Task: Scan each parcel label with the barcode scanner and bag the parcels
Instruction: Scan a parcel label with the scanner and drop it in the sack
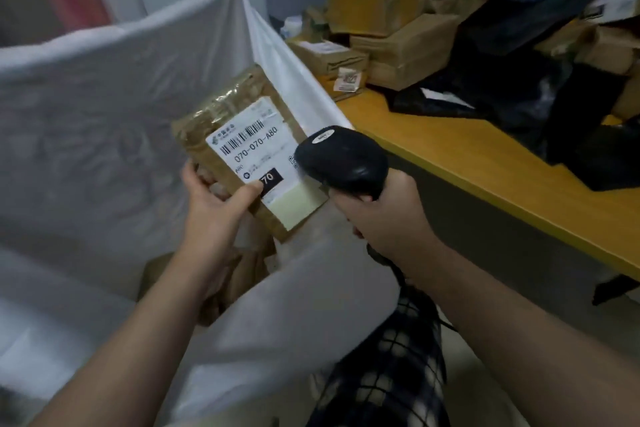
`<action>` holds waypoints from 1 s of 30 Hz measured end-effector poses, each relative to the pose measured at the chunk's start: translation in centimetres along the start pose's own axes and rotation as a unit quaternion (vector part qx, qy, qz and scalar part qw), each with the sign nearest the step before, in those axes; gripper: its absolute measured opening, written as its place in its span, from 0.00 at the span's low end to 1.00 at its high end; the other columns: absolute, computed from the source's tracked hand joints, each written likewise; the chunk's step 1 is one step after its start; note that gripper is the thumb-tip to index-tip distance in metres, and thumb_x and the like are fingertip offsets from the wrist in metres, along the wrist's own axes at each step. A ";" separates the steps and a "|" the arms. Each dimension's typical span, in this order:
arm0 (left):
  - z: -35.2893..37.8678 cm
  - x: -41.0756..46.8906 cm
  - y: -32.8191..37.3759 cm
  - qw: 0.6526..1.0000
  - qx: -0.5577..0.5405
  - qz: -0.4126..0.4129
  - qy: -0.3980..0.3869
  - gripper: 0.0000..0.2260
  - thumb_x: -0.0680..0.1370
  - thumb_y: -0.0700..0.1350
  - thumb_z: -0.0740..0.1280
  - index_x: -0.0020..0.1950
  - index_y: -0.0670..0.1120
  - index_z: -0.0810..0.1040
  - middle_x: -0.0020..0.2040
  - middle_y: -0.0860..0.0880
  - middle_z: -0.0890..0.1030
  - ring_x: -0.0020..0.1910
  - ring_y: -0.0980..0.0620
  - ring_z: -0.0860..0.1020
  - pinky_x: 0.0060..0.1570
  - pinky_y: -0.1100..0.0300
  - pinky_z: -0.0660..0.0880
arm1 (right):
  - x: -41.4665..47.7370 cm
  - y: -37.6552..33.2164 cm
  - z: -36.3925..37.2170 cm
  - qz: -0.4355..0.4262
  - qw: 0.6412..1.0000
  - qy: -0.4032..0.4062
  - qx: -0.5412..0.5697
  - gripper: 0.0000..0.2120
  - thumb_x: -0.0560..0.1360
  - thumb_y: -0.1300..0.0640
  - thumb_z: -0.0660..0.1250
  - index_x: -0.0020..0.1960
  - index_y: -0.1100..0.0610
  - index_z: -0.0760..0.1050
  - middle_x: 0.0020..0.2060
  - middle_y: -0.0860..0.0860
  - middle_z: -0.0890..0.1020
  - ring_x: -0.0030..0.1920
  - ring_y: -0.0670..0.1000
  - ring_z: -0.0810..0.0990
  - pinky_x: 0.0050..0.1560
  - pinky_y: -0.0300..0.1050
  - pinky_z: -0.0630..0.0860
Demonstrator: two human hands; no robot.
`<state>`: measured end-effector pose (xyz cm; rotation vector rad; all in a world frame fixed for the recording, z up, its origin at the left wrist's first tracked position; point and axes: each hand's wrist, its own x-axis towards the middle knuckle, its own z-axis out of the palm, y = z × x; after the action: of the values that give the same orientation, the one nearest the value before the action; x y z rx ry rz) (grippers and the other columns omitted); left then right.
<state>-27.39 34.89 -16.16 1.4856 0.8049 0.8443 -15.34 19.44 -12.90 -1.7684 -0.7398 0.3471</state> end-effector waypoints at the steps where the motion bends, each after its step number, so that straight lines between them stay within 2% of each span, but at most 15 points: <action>1: -0.9 0.9 -0.6 1.000 0.025 0.000 0.009 0.33 0.75 0.36 0.70 0.74 0.45 0.55 0.52 0.58 0.76 0.48 0.64 0.78 0.47 0.67 0.78 | 1.0 0.1 1.0 0.011 1.000 -0.019 -0.015 0.15 0.69 0.53 0.73 0.28 0.51 0.71 0.20 0.44 0.74 0.26 0.46 0.75 0.34 0.44 0.75; 3: -2.6 2.9 -1.9 0.996 0.083 0.004 0.026 0.34 0.73 0.34 0.71 0.72 0.44 0.55 0.54 0.57 0.73 0.50 0.63 0.76 0.48 0.69 0.76 | 2.9 0.4 2.9 0.031 0.996 -0.071 -0.039 0.13 0.71 0.51 0.72 0.31 0.51 0.72 0.21 0.44 0.75 0.25 0.43 0.75 0.32 0.41 0.74; 5: -3.9 4.8 -3.8 0.991 0.120 -0.003 0.056 0.35 0.71 0.36 0.75 0.69 0.44 0.56 0.59 0.51 0.72 0.55 0.57 0.76 0.51 0.64 0.76 | 4.7 1.2 4.8 0.035 0.986 -0.123 -0.104 0.13 0.73 0.52 0.71 0.34 0.52 0.72 0.24 0.46 0.75 0.26 0.44 0.74 0.33 0.40 0.72; 6: -4.3 5.8 -5.2 0.989 0.134 -0.020 0.067 0.36 0.69 0.38 0.76 0.68 0.44 0.56 0.61 0.48 0.72 0.57 0.53 0.76 0.50 0.61 0.76 | 5.4 1.7 5.9 0.031 0.976 -0.148 -0.154 0.13 0.74 0.52 0.70 0.34 0.51 0.71 0.26 0.46 0.74 0.27 0.43 0.73 0.33 0.40 0.71; 8: -4.6 7.3 -8.5 0.978 0.172 -0.096 0.060 0.39 0.67 0.41 0.79 0.68 0.43 0.56 0.64 0.45 0.71 0.60 0.49 0.74 0.45 0.57 0.77 | 6.5 3.4 7.8 0.012 0.954 -0.192 -0.229 0.11 0.75 0.53 0.69 0.36 0.52 0.71 0.30 0.47 0.74 0.31 0.43 0.73 0.36 0.38 0.69; 10: -4.5 8.2 -12.2 0.963 0.200 -0.182 0.020 0.44 0.63 0.45 0.81 0.69 0.44 0.57 0.63 0.46 0.71 0.61 0.45 0.73 0.48 0.46 0.79 | 7.4 5.7 9.5 0.013 0.939 -0.229 -0.258 0.05 0.76 0.54 0.68 0.47 0.56 0.77 0.40 0.49 0.78 0.41 0.47 0.77 0.43 0.39 0.71; 12: -4.0 8.9 -15.7 0.946 0.222 -0.237 -0.002 0.48 0.57 0.52 0.83 0.68 0.46 0.59 0.64 0.45 0.71 0.61 0.42 0.74 0.48 0.40 0.79 | 8.0 8.1 10.4 0.056 0.907 -0.270 -0.317 0.09 0.78 0.54 0.65 0.55 0.59 0.77 0.45 0.51 0.77 0.48 0.51 0.77 0.44 0.39 0.70; 14: -2.8 9.7 -18.5 0.934 0.239 -0.267 0.001 0.51 0.54 0.57 0.82 0.69 0.46 0.60 0.66 0.42 0.70 0.62 0.40 0.73 0.50 0.42 0.79 | 8.3 10.0 10.3 0.088 0.856 -0.279 -0.426 0.12 0.78 0.52 0.64 0.55 0.60 0.77 0.46 0.54 0.79 0.51 0.56 0.79 0.47 0.44 0.74; 15: -1.9 9.8 -19.2 0.929 0.246 -0.277 0.002 0.48 0.59 0.54 0.82 0.70 0.44 0.59 0.68 0.40 0.68 0.63 0.39 0.72 0.51 0.47 0.78 | 8.3 10.8 9.9 0.097 0.833 -0.279 -0.469 0.13 0.78 0.51 0.64 0.56 0.60 0.78 0.48 0.55 0.80 0.52 0.57 0.80 0.48 0.45 0.75; 17: -0.1 10.1 -20.7 0.921 0.266 -0.284 -0.005 0.42 0.68 0.49 0.79 0.72 0.40 0.57 0.70 0.39 0.65 0.65 0.39 0.70 0.49 0.54 0.73 | 7.9 12.0 8.8 0.102 0.808 -0.273 -0.512 0.14 0.79 0.50 0.63 0.55 0.59 0.78 0.47 0.55 0.81 0.51 0.57 0.81 0.45 0.45 0.74; 19: 1.4 10.3 -22.0 0.918 0.267 -0.292 -0.009 0.43 0.69 0.50 0.77 0.73 0.39 0.54 0.70 0.38 0.65 0.65 0.39 0.70 0.54 0.52 0.74 | 7.6 12.9 7.6 0.112 0.791 -0.274 -0.535 0.15 0.79 0.50 0.61 0.56 0.59 0.78 0.49 0.55 0.81 0.52 0.56 0.80 0.45 0.43 0.70; 22: 2.0 10.6 -22.8 0.908 0.272 -0.318 0.001 0.47 0.69 0.51 0.77 0.75 0.39 0.50 0.70 0.38 0.65 0.65 0.39 0.70 0.58 0.45 0.75 | 7.3 13.6 6.8 0.104 0.793 -0.268 -0.538 0.14 0.80 0.51 0.61 0.56 0.60 0.77 0.53 0.56 0.82 0.54 0.56 0.80 0.45 0.41 0.68; 24: 1.6 10.6 -23.3 0.905 0.279 -0.321 -0.024 0.46 0.68 0.51 0.78 0.74 0.39 0.51 0.68 0.39 0.68 0.63 0.40 0.71 0.56 0.46 0.76 | 7.2 13.3 7.0 0.110 0.793 -0.282 -0.528 0.15 0.80 0.51 0.60 0.61 0.60 0.76 0.57 0.57 0.80 0.57 0.56 0.79 0.52 0.42 0.71; 26: 1.2 9.8 -22.9 0.896 0.311 -0.305 -0.084 0.46 0.68 0.49 0.78 0.73 0.39 0.51 0.68 0.40 0.68 0.64 0.42 0.71 0.60 0.50 0.74 | 6.7 13.0 7.5 0.109 0.790 -0.295 -0.526 0.17 0.80 0.51 0.60 0.64 0.59 0.74 0.59 0.57 0.79 0.59 0.57 0.78 0.58 0.44 0.71; 30: 0.2 8.5 -21.2 0.840 0.445 -0.252 -0.182 0.47 0.69 0.53 0.77 0.76 0.39 0.51 0.72 0.39 0.65 0.70 0.41 0.66 0.66 0.51 0.66 | 4.8 12.1 8.1 0.042 0.799 -0.265 -0.538 0.13 0.80 0.51 0.61 0.55 0.58 0.78 0.50 0.56 0.82 0.51 0.55 0.81 0.45 0.41 0.68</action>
<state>-23.28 43.68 -36.87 1.9955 1.2987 -0.2911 -12.65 26.50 -26.27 -2.8331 -1.4485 0.5543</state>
